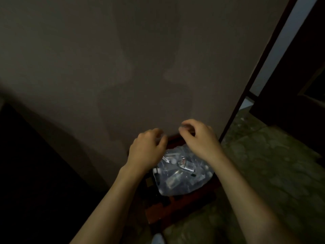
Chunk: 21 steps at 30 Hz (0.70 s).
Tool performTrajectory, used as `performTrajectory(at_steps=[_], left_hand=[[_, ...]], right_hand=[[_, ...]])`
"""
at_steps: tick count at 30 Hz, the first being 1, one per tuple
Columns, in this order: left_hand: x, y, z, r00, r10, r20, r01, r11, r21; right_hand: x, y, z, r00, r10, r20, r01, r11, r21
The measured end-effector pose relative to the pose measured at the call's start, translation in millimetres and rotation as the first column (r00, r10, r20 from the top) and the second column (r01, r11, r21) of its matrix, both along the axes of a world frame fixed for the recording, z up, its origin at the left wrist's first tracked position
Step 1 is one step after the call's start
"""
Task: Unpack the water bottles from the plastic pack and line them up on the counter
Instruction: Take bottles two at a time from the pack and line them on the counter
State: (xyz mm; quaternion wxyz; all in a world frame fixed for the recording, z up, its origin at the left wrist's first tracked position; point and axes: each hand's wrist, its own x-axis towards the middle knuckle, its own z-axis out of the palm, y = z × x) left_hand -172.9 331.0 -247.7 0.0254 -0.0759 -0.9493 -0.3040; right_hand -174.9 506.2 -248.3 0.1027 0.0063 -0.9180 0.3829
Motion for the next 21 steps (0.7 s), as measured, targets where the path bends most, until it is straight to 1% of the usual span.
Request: performTrajectory(at_steps=[4, 8, 10, 12, 14, 16, 19, 21], left_hand=[[-40, 12, -42, 0.989, -0.032, 0.144, 0.03, 0.999, 0.012], [-69, 18, -89, 0.957, -0.061, 0.283, 0.051, 0.998, 0.041], [-79, 21, -115, 0.938, -0.076, 0.339, 0.068, 0.997, 0.037], [-85, 21, -136, 0.917, -0.085, 0.39, 0.072, 0.996, 0.048], [-89, 22, -155, 0.899, -0.087, 0.429, 0.051, 0.994, 0.094], [-96, 25, -170, 0.892, -0.087, 0.443, 0.027, 0.99, 0.139], [-108, 37, -191, 0.889, -0.084, 0.451, 0.004, 0.984, 0.177], [-114, 46, -205, 0.885, -0.041, 0.463, -0.059, 0.978, 0.2]], right_hand=[[-38, 21, -33, 0.988, -0.082, 0.133, 0.083, 0.997, 0.0], [-64, 31, -73, 0.959, -0.112, 0.261, 0.111, 0.994, 0.019], [-75, 36, -100, 0.933, -0.112, 0.342, 0.107, 0.994, 0.035], [-85, 38, -127, 0.89, -0.096, 0.445, 0.119, 0.993, -0.024], [-94, 36, -153, 0.845, -0.073, 0.53, 0.15, 0.983, -0.103], [-102, 34, -178, 0.806, -0.063, 0.588, 0.166, 0.978, -0.124], [-113, 34, -209, 0.765, -0.056, 0.642, 0.142, 0.986, -0.083], [-120, 36, -225, 0.751, -0.047, 0.658, 0.104, 0.993, -0.049]])
